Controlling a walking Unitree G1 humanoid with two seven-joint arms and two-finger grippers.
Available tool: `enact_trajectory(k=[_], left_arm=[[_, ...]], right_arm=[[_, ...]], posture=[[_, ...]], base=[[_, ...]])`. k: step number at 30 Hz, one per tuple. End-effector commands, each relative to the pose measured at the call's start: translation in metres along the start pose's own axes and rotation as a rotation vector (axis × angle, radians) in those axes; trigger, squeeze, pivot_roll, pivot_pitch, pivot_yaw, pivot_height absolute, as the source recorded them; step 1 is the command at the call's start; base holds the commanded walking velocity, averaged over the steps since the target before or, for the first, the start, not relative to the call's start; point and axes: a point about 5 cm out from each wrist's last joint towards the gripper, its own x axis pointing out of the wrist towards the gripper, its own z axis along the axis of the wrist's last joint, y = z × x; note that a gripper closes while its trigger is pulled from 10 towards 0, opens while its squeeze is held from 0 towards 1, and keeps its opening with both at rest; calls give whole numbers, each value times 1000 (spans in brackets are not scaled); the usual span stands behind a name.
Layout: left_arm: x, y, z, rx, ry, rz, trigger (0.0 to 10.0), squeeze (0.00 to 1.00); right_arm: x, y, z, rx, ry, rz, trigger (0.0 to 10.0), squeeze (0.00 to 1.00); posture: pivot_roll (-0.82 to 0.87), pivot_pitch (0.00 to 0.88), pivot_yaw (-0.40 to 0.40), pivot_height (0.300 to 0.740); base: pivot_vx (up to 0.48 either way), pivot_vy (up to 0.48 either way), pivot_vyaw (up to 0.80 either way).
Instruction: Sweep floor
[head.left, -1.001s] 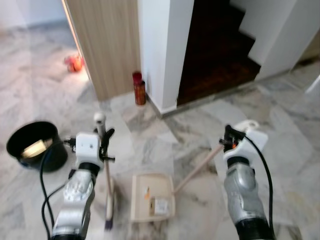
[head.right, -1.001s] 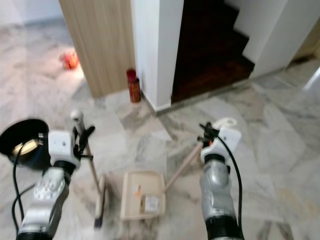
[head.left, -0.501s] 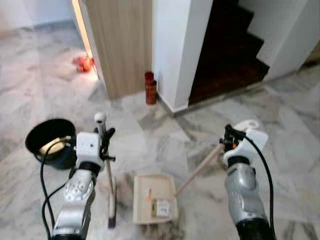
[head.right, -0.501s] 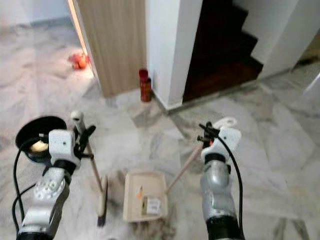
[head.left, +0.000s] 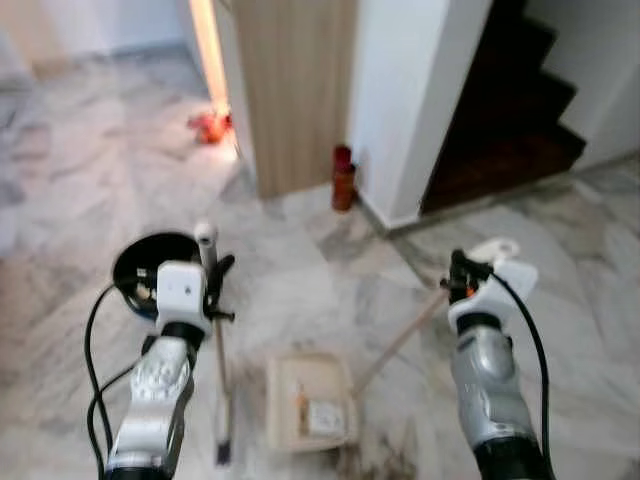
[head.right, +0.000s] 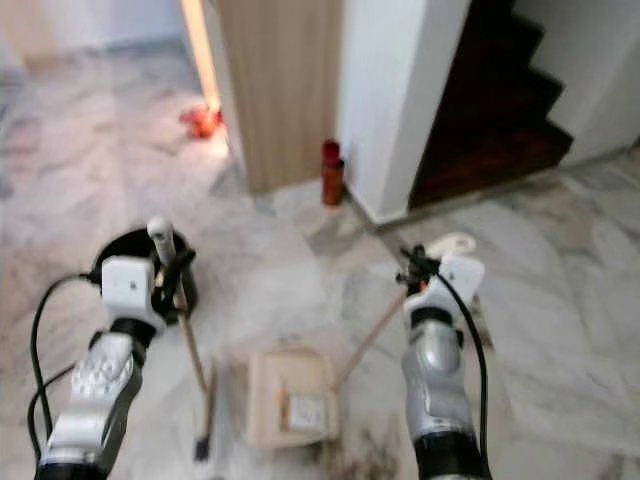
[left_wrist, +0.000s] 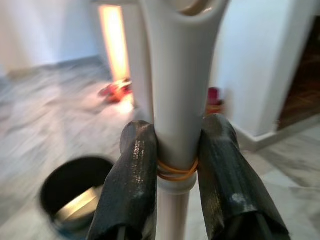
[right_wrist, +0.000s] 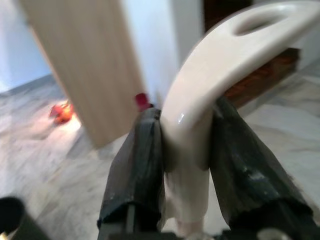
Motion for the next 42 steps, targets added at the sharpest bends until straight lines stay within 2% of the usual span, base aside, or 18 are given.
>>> enact_trajectory(k=[1,30,42], left_arm=[[3,2,10,12,-45,3,10000,0],[4,2,11,13,-46,-1,10000,0],[1,-3,7,16,-25,-32,10000,0]], right_arm=[[4,8,11,25,-54,22,10000,0],[4,11,10,21,-52,42,10000,0],[3,11,9,28,-49,40,10000,0]], posture=[[68,52,-39,740],[77,40,-34,740],[78,48,-33,740]], base=[[0,375,0],[0,371,0],[0,0,226]])
